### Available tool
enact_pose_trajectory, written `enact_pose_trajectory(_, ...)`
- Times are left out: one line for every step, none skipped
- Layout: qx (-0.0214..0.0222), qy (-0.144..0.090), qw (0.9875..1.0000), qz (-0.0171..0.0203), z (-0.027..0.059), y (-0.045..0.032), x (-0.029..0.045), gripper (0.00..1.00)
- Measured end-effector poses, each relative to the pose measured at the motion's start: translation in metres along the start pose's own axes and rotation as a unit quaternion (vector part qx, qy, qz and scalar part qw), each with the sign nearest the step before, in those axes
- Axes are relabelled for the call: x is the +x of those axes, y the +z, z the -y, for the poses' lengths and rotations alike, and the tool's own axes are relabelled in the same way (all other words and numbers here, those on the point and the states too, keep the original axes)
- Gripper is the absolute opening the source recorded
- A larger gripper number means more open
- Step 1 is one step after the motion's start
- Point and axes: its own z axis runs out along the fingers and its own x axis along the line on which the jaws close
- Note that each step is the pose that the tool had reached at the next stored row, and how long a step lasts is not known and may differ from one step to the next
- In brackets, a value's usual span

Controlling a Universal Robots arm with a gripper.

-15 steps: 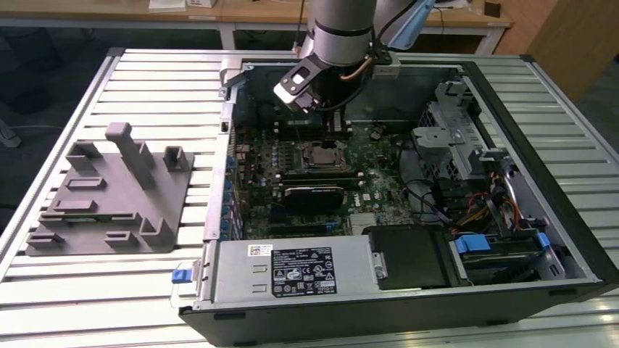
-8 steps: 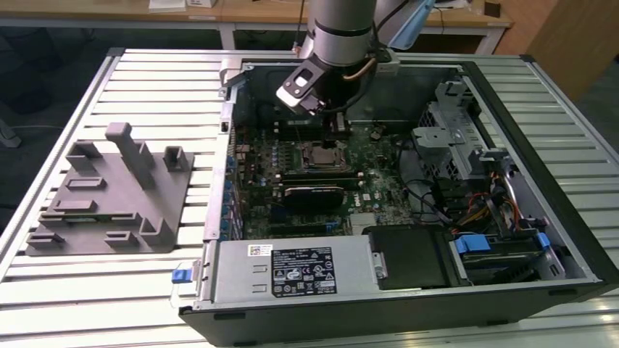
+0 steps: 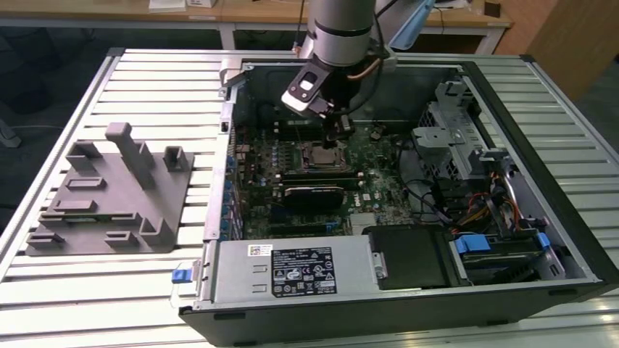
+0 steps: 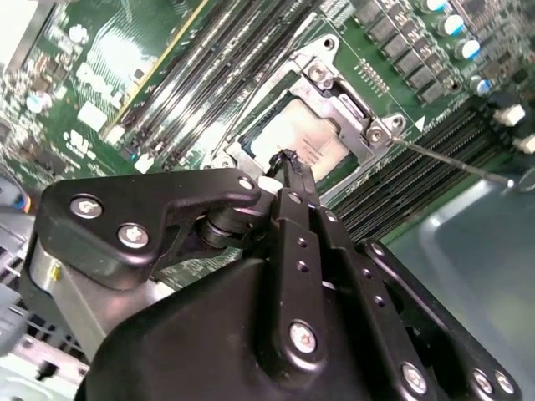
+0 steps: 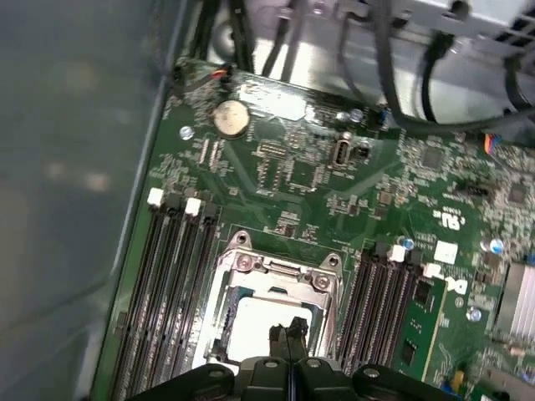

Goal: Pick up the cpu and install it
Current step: 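Close the cpu cover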

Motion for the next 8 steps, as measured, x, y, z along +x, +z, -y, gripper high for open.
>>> enact_pose_trajectory(-0.0004,-0.009,1.0,0.0,0.0,0.0,0.0,0.11)
enact_pose_trajectory(-0.0007,-0.018,0.9998,0.0,0.0,0.0,0.0,0.11)
enact_pose_trajectory(-0.0011,-0.027,0.9996,0.0001,0.0,0.0001,0.0,0.11)
enact_pose_trajectory(-0.0014,-0.036,0.9993,0.0001,0.0,0.0001,0.0,0.11)
enact_pose_trajectory(-0.0018,-0.045,0.999,0.0001,0.0,0.0001,0.0,0.11)
enact_pose_trajectory(-0.0021,-0.054,0.9985,0.0002,0.0,0.0001,0.0,0.11)
enact_pose_trajectory(-0.0025,-0.064,0.998,0.0002,0.0,0.0002,0.0,0.11)
enact_pose_trajectory(-0.0029,-0.073,0.9973,0.0002,0.0,0.0003,0.0,0.11)
